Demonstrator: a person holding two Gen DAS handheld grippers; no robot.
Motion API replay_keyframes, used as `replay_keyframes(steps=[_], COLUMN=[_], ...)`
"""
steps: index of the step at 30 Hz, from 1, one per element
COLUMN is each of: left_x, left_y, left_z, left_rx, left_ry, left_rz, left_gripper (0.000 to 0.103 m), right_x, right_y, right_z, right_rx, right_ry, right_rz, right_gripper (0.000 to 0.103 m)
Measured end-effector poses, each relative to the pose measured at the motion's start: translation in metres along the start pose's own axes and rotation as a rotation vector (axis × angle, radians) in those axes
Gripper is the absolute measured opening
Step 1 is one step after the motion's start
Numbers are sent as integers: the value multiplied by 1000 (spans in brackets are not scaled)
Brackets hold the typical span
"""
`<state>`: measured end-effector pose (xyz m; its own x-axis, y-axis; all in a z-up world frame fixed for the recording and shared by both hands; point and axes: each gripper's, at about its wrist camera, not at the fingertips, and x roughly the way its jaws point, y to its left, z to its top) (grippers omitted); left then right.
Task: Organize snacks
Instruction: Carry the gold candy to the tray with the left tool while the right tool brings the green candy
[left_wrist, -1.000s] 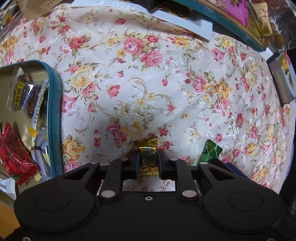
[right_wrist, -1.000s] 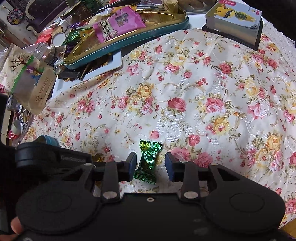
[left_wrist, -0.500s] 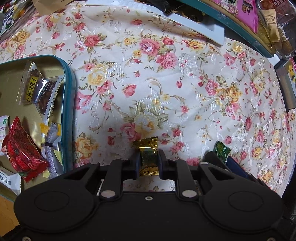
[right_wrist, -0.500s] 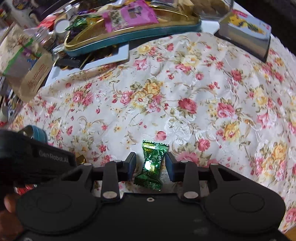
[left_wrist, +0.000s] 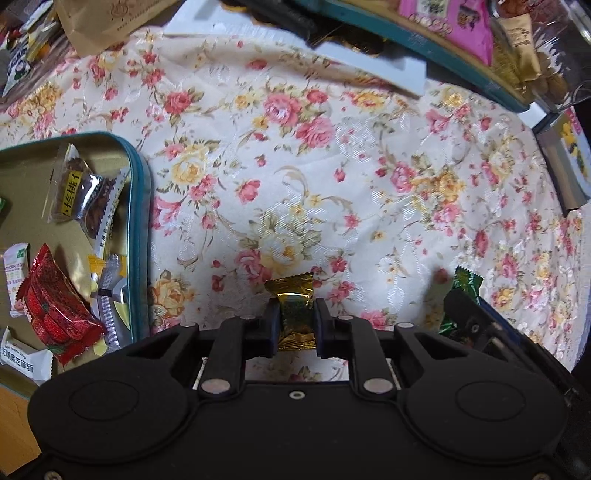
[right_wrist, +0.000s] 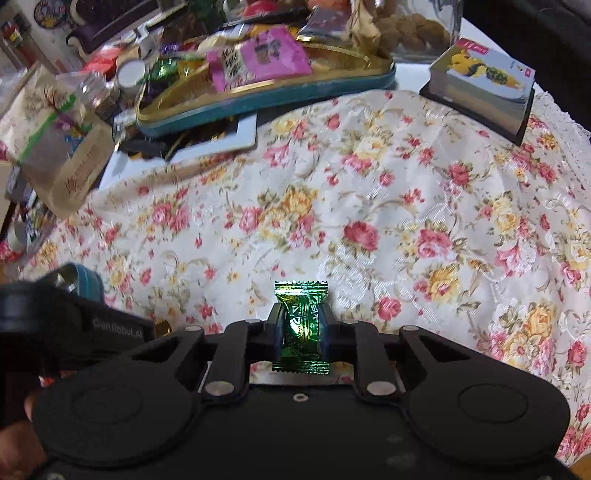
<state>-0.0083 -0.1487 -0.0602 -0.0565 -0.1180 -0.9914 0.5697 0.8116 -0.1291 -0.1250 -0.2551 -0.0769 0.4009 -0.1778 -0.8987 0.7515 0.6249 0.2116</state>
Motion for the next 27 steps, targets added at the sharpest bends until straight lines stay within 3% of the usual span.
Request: replay_keyframes(steps=[5, 13, 27], left_x=[-35, -93, -160], left_y=[-6, 17, 101], left_z=[-1, 2, 3], left_rx=[23, 31, -4], left_ry=[-71, -231, -349], left_rz=[-13, 54, 199], left_gripper=[25, 25, 25], right_x=[-25, -60, -81], right_y=[-11, -15, 64], right_z=[15, 30, 31], right_rx=[84, 144, 27], right_ry=[-50, -125, -144], right_rz=[38, 93, 227], right_gripper=[21, 21, 21])
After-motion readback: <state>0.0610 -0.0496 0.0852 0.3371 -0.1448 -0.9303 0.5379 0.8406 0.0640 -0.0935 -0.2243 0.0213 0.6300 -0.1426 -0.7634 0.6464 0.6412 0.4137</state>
